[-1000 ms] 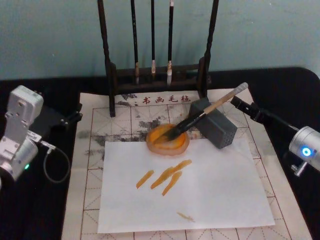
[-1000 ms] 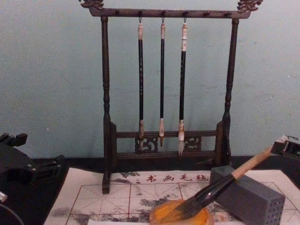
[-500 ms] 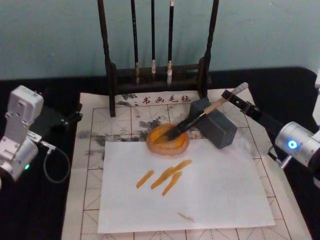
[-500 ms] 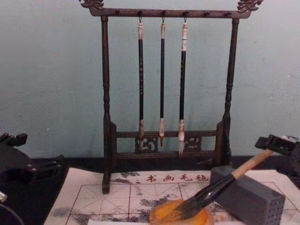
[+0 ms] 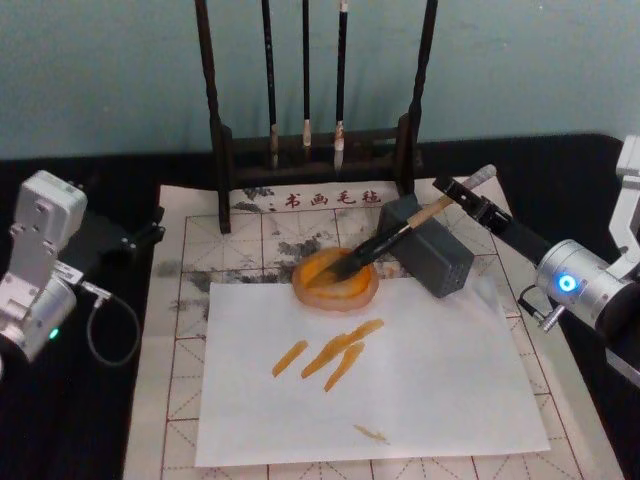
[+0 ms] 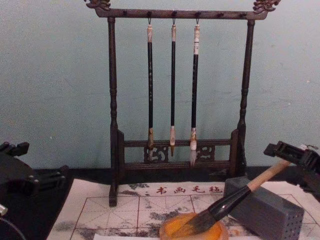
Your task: Pick up the brush from the inkstone, write on the paper, then place the brush back to its original position.
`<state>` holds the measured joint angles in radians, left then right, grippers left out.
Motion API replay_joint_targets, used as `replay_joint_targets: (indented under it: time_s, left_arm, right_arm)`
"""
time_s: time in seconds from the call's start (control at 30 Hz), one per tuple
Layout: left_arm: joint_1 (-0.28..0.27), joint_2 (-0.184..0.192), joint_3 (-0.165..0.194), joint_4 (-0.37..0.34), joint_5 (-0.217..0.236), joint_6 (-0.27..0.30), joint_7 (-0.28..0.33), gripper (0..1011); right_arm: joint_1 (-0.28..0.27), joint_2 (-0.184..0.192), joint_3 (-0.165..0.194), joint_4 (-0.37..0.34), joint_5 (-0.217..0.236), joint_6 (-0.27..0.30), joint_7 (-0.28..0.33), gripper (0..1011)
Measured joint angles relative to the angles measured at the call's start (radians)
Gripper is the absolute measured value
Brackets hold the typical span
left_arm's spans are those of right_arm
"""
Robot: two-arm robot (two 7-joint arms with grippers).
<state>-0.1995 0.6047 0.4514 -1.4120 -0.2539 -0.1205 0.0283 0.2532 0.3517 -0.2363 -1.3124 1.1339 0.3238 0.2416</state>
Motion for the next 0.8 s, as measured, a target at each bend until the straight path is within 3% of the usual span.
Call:
replay_joint_targets:
  time_s: [0.43, 0.8]
  left_arm:
    - [0.0, 0.0, 0.0, 0.0, 0.0, 0.0, 0.0, 1001]
    - [0.0, 0.0, 0.0, 0.0, 0.0, 0.0, 0.0, 1001]
  right_arm:
    - [0.006, -0.004, -0.021, 0.013, 0.013, -0.058, -0.02, 1003]
    - [0.011, -0.003, -0.031, 0.016, 0.036, -0.063, -0.042, 1003]
